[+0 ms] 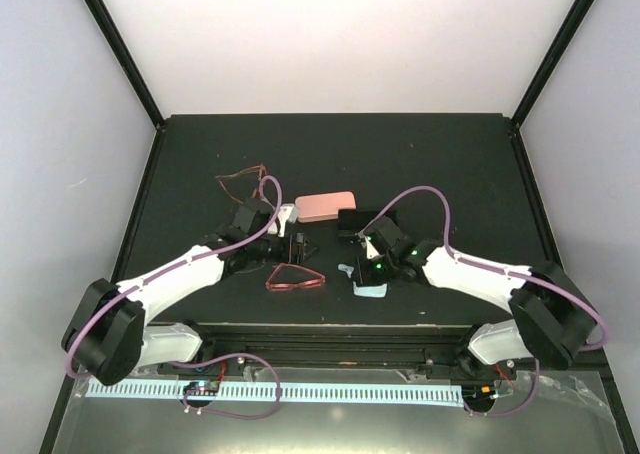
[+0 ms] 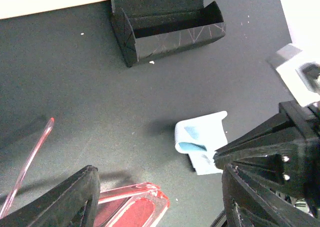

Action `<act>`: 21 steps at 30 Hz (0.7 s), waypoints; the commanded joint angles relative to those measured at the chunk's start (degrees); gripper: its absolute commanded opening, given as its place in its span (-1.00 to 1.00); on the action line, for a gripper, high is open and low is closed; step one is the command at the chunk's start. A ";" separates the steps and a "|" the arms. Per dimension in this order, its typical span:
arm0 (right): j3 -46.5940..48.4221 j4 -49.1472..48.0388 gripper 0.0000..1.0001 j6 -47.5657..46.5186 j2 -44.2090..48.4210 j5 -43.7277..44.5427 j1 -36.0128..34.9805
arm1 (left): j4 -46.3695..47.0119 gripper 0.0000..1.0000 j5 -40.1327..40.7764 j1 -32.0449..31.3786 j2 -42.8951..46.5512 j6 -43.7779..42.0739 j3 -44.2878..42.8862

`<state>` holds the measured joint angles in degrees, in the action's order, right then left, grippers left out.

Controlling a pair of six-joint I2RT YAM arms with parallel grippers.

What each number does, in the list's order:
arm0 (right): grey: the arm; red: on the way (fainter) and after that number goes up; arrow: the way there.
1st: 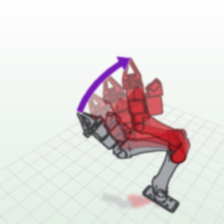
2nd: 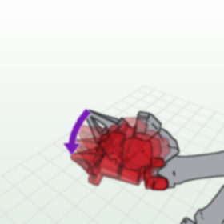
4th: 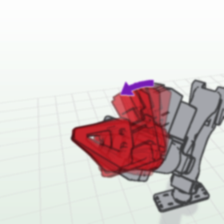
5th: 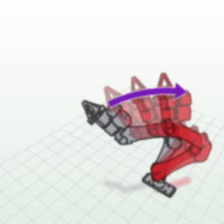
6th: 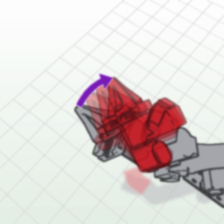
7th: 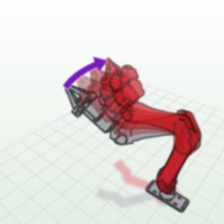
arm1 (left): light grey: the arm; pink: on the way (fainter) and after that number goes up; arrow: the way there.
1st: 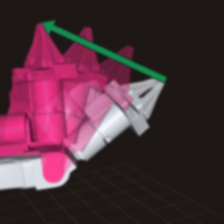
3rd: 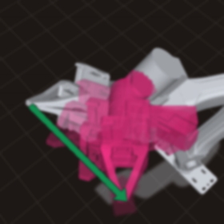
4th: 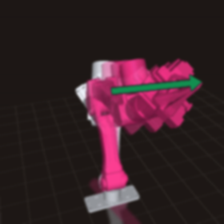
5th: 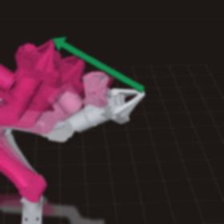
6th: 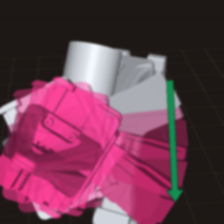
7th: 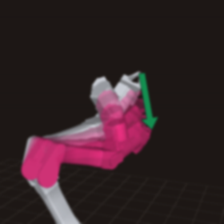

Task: Organize the sunglasses
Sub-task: Place the glasses cleaning cloth at the center of the board, then move the sunglasses to the center of the board.

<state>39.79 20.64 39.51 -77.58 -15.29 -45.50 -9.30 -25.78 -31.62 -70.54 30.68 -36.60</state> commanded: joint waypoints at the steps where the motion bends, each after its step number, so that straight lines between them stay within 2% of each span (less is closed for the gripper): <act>1: 0.60 -5.47 -0.93 -1.77 -3.88 -5.12 0.00 | 2.09 0.35 -1.02 -0.50 -0.94 1.20 0.37; 3: 0.18 -7.40 -0.82 -1.47 -4.76 -6.01 -0.03 | 1.93 0.35 -1.02 -0.72 -1.06 1.23 0.39; 6: 0.11 -8.11 -0.78 -1.49 -5.82 -5.79 -0.01 | 1.92 0.35 -1.07 -1.18 -1.21 1.33 0.56; 14: -0.50 -10.55 -0.85 -1.29 -8.35 -6.51 -0.11 | 2.96 0.35 -1.54 -3.92 -2.47 2.39 0.14; 17: -0.21 -11.66 -0.98 -0.91 -9.67 -7.04 -0.39 | 3.89 0.35 -1.82 -5.17 -4.86 3.37 0.04; 21: -0.58 -12.02 -0.98 0.62 -9.85 -4.21 -0.58 | 6.47 0.21 -4.28 -6.82 -6.58 5.16 0.19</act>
<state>39.70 10.70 38.92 -87.22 -21.37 -45.74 -6.87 -26.85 -36.80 -75.64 33.54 -36.07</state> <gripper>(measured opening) 0.017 0.635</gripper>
